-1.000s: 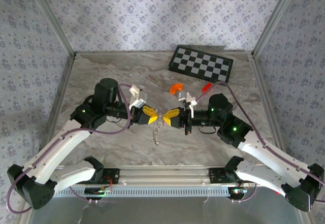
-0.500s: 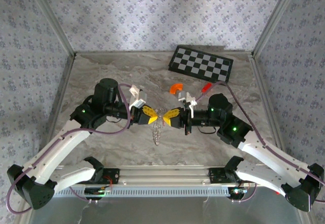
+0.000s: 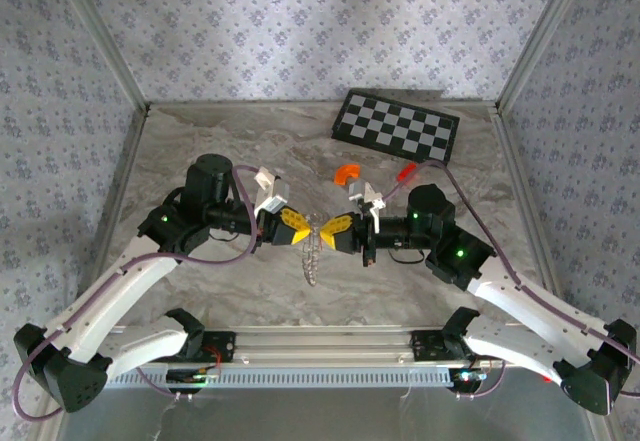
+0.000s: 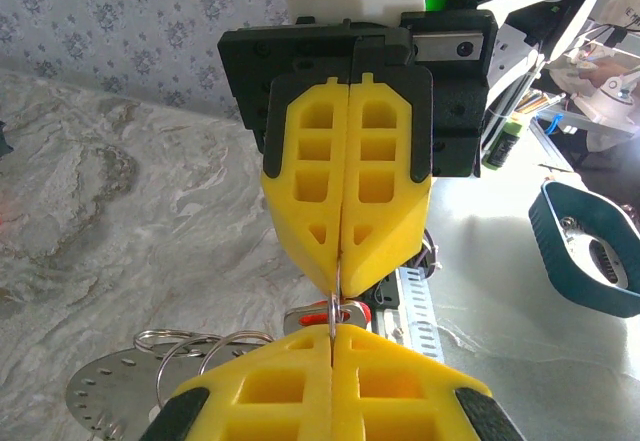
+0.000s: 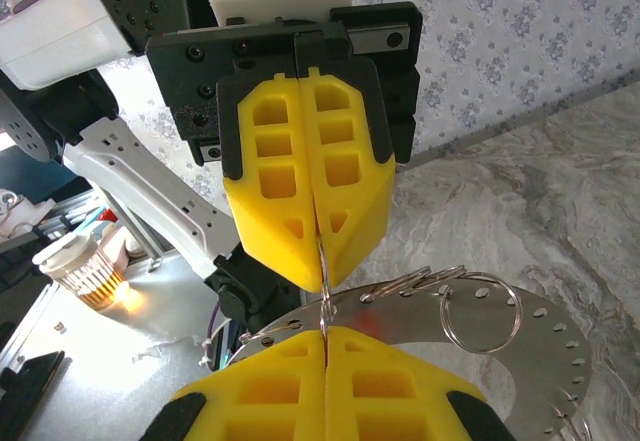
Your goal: Put the keys on the keyring
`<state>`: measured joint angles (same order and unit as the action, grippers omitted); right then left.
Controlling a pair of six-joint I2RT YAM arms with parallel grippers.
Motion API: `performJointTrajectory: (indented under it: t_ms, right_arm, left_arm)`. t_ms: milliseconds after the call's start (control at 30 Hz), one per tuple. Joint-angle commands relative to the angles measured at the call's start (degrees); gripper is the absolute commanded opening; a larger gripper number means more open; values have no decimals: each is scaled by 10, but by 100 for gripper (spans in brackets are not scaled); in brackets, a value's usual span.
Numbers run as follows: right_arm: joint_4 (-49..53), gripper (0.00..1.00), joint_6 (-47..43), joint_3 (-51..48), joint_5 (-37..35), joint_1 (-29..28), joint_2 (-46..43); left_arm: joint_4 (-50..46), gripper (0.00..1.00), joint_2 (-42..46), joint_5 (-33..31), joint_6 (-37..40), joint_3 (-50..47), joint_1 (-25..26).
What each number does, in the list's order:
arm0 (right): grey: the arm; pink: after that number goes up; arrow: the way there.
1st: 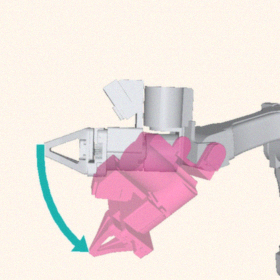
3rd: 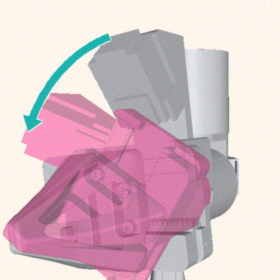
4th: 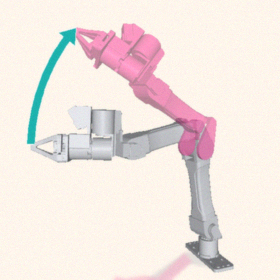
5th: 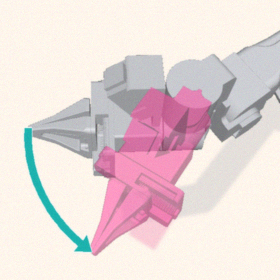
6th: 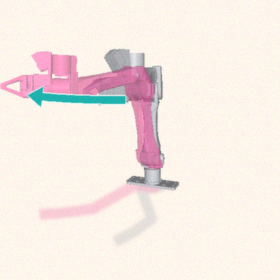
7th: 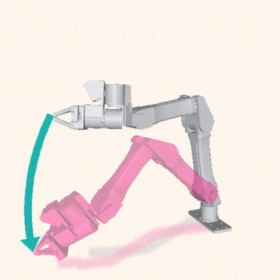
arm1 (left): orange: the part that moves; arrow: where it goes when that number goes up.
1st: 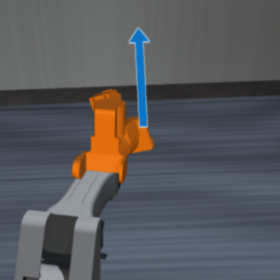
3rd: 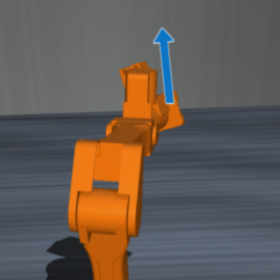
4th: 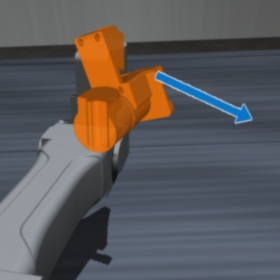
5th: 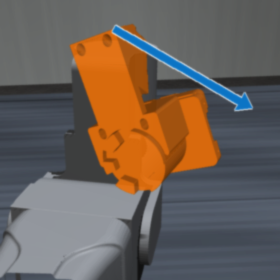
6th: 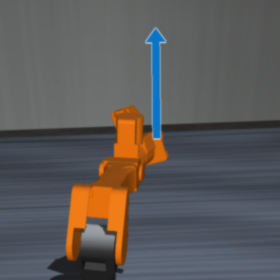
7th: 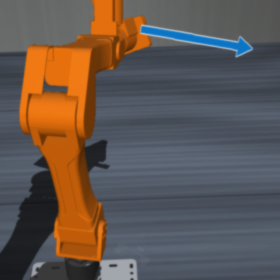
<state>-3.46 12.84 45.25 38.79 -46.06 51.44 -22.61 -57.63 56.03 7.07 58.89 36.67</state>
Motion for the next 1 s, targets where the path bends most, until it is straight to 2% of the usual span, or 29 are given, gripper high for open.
performJointTrajectory:
  t_ms: [0,333,967]
  right_arm:
    - [9,0,-11,12,-6,-3,-5]
    - [12,0,-15,0,-7,-4,-27]
    - [-5,0,-14,4,3,-4,-10]
  left_arm:
    - [-2,0,12,14,13,15,5]
    - [-1,0,9,14,12,15,6]
    - [2,0,10,17,12,15,6]
